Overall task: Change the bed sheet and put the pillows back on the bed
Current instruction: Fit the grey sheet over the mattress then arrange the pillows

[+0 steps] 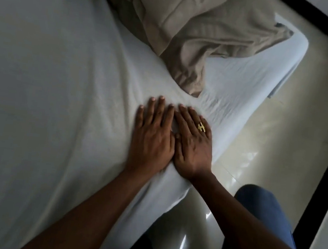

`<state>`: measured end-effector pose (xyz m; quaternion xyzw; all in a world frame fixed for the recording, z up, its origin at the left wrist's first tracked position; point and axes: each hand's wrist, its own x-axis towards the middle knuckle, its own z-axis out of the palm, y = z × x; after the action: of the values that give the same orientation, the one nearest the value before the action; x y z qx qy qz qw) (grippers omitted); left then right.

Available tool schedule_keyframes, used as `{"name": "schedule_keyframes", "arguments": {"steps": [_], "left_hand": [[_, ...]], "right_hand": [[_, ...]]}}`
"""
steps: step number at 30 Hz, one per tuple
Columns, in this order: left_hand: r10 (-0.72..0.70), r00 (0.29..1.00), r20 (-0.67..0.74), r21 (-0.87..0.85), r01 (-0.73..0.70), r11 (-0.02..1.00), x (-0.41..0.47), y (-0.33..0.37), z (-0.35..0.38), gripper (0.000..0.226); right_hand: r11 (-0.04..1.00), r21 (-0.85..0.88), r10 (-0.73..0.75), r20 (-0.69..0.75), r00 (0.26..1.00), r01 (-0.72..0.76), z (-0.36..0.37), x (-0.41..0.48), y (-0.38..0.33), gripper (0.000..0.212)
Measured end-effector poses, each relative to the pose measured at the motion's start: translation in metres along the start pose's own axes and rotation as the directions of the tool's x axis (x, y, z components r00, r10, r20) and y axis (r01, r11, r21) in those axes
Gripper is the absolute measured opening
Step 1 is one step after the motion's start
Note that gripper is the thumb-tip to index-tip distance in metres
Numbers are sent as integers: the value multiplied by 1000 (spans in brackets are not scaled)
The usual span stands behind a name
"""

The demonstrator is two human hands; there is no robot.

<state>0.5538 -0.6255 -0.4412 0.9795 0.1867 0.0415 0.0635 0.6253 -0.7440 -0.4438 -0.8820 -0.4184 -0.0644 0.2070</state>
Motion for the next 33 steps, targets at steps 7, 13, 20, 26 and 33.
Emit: {"name": "schedule_keyframes", "arguments": {"steps": [7, 13, 20, 26, 33], "left_hand": [[-24, 997, -70, 14, 25, 1000, 11, 1, 15, 67], [-178, 982, -58, -31, 177, 984, -87, 25, 12, 56], [-237, 948, -211, 64, 255, 965, -251, 94, 17, 74], [-203, 924, -324, 49, 231, 972, -271, 111, 51, 53], [-269, 959, -89, -101, 260, 960, -253, 108, 103, 63]], "right_hand": [[997, 24, -63, -136, 989, 67, 13, -1, 16, 56], [967, 80, -233, -117, 966, 243, 12, -41, 28, 47], [877, 323, -365, -37, 930, 357, 4, -188, 45, 82], [908, 265, -391, 258, 884, 324, 40, -227, 43, 77], [869, 56, -481, 323, 815, 491, 26, -207, 55, 68]]}}
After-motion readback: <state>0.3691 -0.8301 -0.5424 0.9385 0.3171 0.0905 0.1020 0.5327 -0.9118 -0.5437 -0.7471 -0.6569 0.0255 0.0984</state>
